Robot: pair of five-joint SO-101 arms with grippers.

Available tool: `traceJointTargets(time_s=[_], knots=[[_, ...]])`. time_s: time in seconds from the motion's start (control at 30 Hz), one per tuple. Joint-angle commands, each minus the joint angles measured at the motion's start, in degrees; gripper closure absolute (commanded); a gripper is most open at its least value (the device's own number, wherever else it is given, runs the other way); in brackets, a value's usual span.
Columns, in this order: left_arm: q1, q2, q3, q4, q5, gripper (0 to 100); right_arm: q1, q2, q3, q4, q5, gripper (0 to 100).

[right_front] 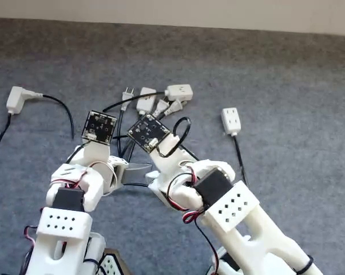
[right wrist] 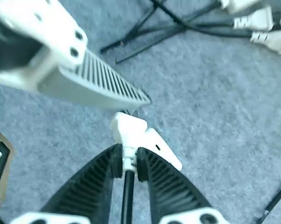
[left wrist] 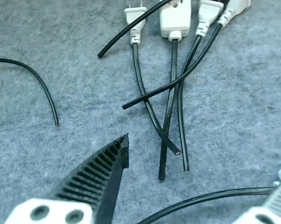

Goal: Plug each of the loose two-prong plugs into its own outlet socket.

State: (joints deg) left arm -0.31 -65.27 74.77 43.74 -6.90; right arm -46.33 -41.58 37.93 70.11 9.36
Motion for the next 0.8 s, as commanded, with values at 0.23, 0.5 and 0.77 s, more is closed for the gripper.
traceJointTargets(time_s=[0.23,0.5,0.77], knots=[[8.22,-0.57,1.27,-0.35,-1.41,55,1.89,-1.1,-4.09,0.31,-0.88,99.3],[5.14,-0.92,-0.04,-0.53,-1.23,55,4.79,-1.1,-3.56,0.75,0.35,99.3],[-6.73,-0.48,-4.18,-0.44,2.55,55,9.01,0.92,-4.35,6.02,17.67,99.3]])
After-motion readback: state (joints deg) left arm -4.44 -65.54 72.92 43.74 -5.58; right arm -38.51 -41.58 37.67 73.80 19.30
